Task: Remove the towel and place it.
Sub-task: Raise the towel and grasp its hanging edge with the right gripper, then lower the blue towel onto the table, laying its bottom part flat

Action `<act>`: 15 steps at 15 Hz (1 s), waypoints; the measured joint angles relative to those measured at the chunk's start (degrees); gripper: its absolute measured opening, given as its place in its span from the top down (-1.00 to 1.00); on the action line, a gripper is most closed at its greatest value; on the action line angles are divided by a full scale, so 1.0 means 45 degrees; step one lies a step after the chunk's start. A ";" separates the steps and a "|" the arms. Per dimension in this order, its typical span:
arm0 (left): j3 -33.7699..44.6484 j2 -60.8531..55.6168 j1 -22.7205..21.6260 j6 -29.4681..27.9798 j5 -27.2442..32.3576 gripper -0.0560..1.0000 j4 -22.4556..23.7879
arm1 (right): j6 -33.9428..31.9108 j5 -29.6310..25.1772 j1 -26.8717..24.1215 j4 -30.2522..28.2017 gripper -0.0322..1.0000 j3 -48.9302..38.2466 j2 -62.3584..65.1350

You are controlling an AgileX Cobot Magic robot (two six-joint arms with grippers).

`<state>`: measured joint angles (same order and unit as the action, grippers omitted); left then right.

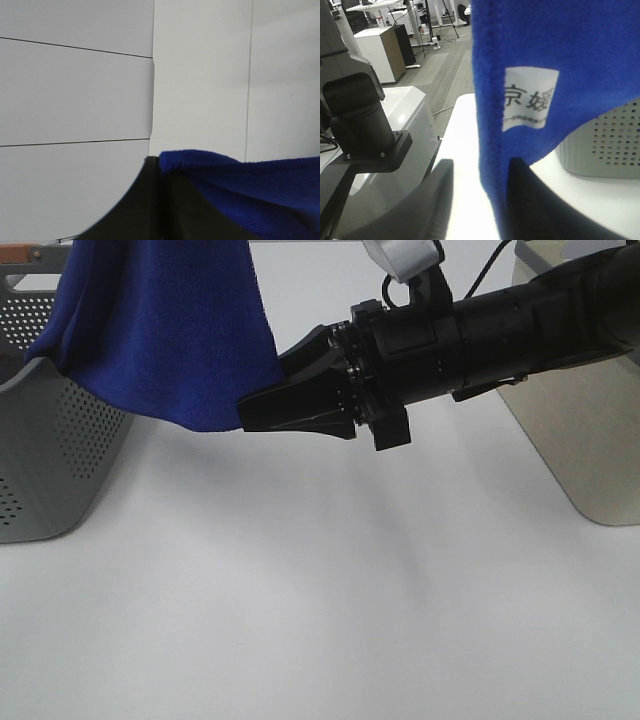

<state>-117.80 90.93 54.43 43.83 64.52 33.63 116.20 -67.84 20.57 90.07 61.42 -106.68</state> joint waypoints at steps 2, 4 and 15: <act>0.0000 0.0000 0.0000 -0.0051 0.0000 0.89 0.0000 | -0.0229 -0.0025 0.0000 0.0000 0.49 0.0000 0.0000; 0.0000 0.0000 0.0000 -0.0076 0.0000 0.89 0.0000 | -0.0598 -0.0051 0.0000 0.0000 0.89 0.0000 0.0000; 0.0000 0.0280 0.0000 -0.1337 -0.1210 0.89 -0.0815 | -1.1001 0.1541 -0.0025 -0.5335 0.91 0.3005 0.0509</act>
<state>-117.80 92.19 54.43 37.82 59.07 29.97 66.69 -60.91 20.45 66.06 74.94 -104.39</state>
